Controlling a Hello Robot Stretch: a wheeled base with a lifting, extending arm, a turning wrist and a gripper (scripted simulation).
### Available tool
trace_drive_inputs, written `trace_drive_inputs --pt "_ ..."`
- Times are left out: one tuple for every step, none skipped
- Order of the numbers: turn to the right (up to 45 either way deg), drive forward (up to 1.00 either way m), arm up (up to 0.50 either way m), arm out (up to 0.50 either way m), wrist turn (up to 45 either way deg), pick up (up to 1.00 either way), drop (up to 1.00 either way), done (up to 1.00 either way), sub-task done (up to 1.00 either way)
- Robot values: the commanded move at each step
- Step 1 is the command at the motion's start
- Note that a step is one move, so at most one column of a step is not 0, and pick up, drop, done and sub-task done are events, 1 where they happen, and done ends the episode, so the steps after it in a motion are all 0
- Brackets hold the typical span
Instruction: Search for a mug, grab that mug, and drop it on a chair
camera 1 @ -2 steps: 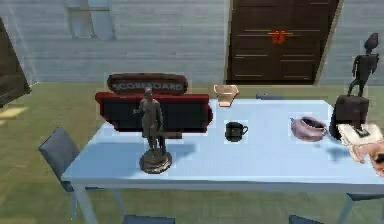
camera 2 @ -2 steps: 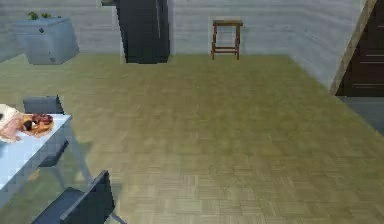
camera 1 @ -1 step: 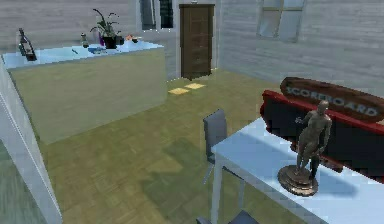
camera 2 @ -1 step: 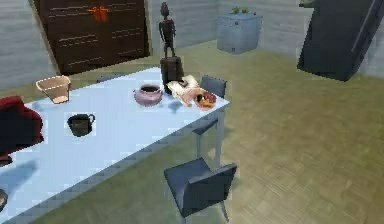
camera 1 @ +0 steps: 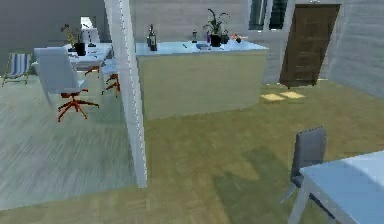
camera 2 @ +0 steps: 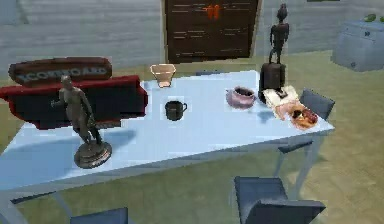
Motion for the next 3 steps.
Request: trace_drive_inputs --pt "45.0 0.0 0.0 0.0 0.0 0.0 0.0 0.0 0.0" --pt "45.0 0.0 0.0 0.0 0.0 0.0 0.0 0.0 0.0" --pt "0.0 0.4 0.0 0.0 0.0 0.0 0.0 0.0 0.0"
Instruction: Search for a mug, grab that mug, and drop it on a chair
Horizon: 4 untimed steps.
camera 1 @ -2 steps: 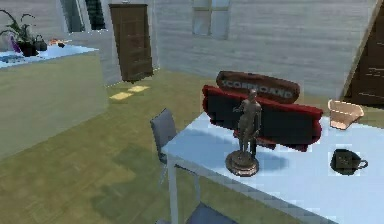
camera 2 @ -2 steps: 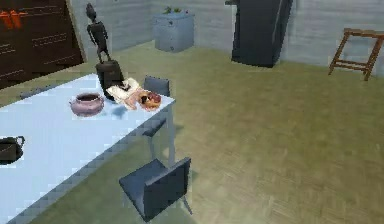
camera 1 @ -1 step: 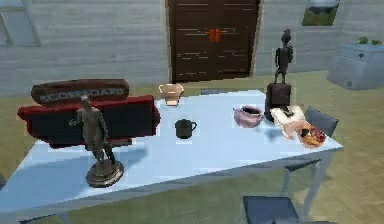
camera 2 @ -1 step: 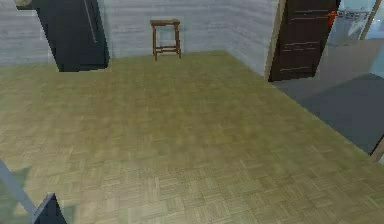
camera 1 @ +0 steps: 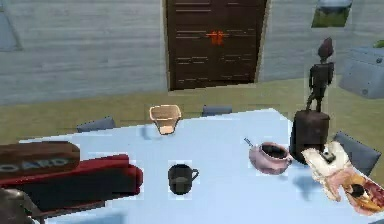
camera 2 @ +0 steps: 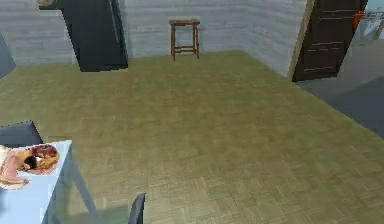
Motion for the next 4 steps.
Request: trace_drive_inputs --pt "-45.0 0.0 0.0 0.0 0.0 0.0 0.0 0.0 0.0" --pt "-42.0 0.0 0.0 0.0 0.0 0.0 0.0 0.0 0.0" --pt "0.0 0.0 0.5 0.0 0.0 0.0 0.0 0.0 0.0" --pt "0.0 0.0 0.32 0.0 0.0 0.0 0.0 0.0 0.0"
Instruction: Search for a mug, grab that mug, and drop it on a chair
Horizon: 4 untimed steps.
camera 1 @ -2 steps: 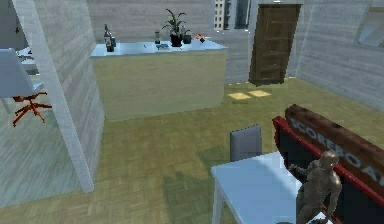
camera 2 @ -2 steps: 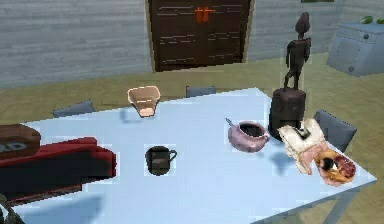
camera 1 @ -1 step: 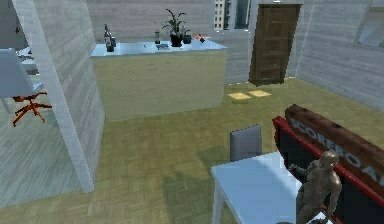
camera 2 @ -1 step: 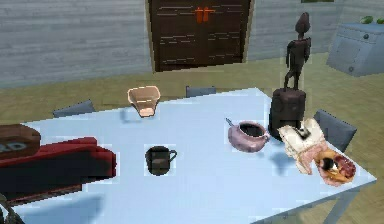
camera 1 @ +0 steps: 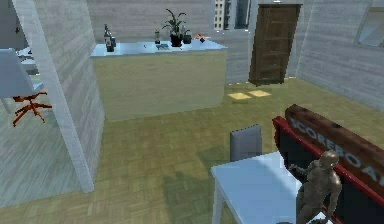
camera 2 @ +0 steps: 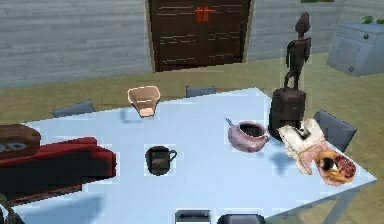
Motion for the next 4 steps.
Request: trace_drive_inputs --pt "0.0 0.0 0.0 0.34 0.0 0.0 0.0 0.0 0.0" --pt "0.0 0.0 0.0 0.0 45.0 0.0 0.0 0.0 0.0" --pt "0.0 0.0 0.0 0.0 45.0 0.0 0.0 0.0 0.0" --pt "0.0 0.0 0.0 0.0 45.0 0.0 0.0 0.0 0.0"
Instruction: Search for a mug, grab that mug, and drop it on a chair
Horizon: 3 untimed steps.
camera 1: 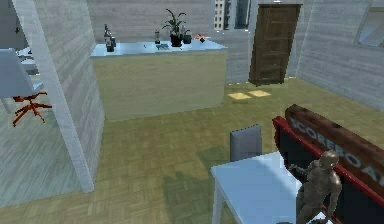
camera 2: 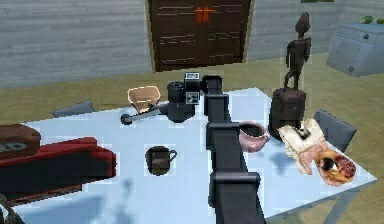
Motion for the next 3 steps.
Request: trace_drive_inputs --pt "0.0 0.0 -0.3 0.0 0.0 0.0 0.0 0.0 0.0" --pt "0.0 0.0 0.0 0.0 0.0 1.0 0.0 0.0 0.0" --pt "0.0 0.0 0.1 0.0 0.0 0.0 0.0 0.0 0.0"
